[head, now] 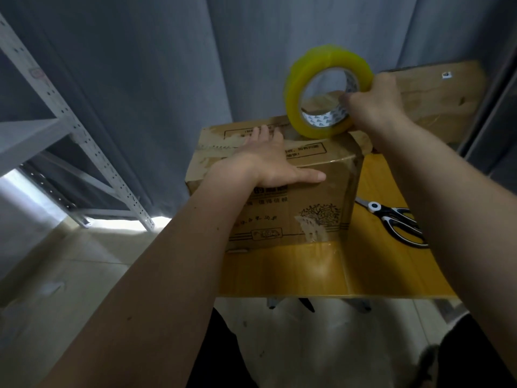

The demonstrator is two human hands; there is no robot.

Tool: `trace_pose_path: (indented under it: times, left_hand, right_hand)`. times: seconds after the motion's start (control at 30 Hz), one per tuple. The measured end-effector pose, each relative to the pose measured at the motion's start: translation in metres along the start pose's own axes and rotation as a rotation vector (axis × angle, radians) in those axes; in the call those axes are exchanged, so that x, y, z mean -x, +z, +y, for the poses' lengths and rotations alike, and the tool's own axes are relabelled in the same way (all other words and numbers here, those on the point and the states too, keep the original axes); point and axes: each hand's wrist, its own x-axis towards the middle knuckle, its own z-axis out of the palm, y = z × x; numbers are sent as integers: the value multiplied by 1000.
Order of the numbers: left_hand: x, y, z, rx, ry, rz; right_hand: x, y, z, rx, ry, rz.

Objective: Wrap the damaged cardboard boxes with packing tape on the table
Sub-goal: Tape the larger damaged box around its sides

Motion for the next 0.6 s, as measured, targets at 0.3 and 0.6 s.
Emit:
trace_pose_path:
  times: [0.3, 0.6]
  left_hand:
    - [1, 1, -1, 25, -1, 4]
    - [0, 2, -3, 35, 7, 16]
  right_hand:
    - [-8, -8, 10, -42, -28, 95]
    - [-18, -15, 10, -107, 58, 63]
